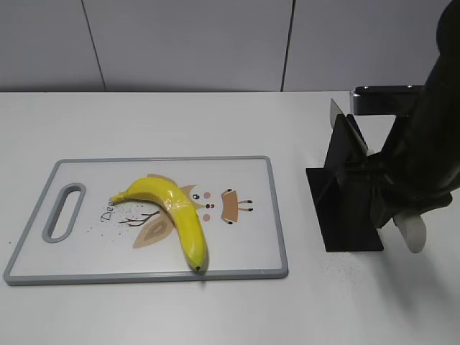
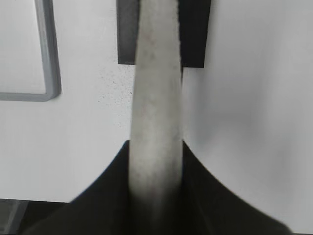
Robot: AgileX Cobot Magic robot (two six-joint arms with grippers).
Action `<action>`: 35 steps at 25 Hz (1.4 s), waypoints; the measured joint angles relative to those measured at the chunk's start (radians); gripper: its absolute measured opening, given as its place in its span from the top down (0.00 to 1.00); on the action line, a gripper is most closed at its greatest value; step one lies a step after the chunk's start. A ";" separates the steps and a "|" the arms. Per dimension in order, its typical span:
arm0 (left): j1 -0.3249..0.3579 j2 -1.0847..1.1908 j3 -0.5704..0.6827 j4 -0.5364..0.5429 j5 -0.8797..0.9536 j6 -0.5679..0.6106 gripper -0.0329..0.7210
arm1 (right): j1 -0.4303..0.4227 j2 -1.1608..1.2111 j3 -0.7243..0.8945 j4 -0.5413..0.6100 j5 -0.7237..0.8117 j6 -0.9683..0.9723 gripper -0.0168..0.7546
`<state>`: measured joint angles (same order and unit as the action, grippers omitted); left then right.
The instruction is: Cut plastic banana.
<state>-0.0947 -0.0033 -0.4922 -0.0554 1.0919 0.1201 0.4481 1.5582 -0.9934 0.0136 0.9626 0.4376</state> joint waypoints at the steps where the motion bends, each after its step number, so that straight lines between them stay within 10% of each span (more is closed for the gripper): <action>1: 0.000 0.000 0.000 0.001 0.000 0.000 0.34 | 0.000 -0.015 0.000 0.000 0.001 0.000 0.77; 25: 0.000 0.139 -0.036 -0.001 -0.026 0.010 0.23 | 0.000 -0.259 -0.108 -0.068 -0.018 -0.118 0.77; 35: 0.000 0.603 -0.122 -0.190 -0.281 0.333 0.23 | 0.000 0.025 -0.409 0.072 -0.016 -0.595 0.77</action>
<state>-0.0947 0.5996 -0.6144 -0.2458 0.8108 0.4529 0.4481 1.5833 -1.4019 0.0860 0.9463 -0.1579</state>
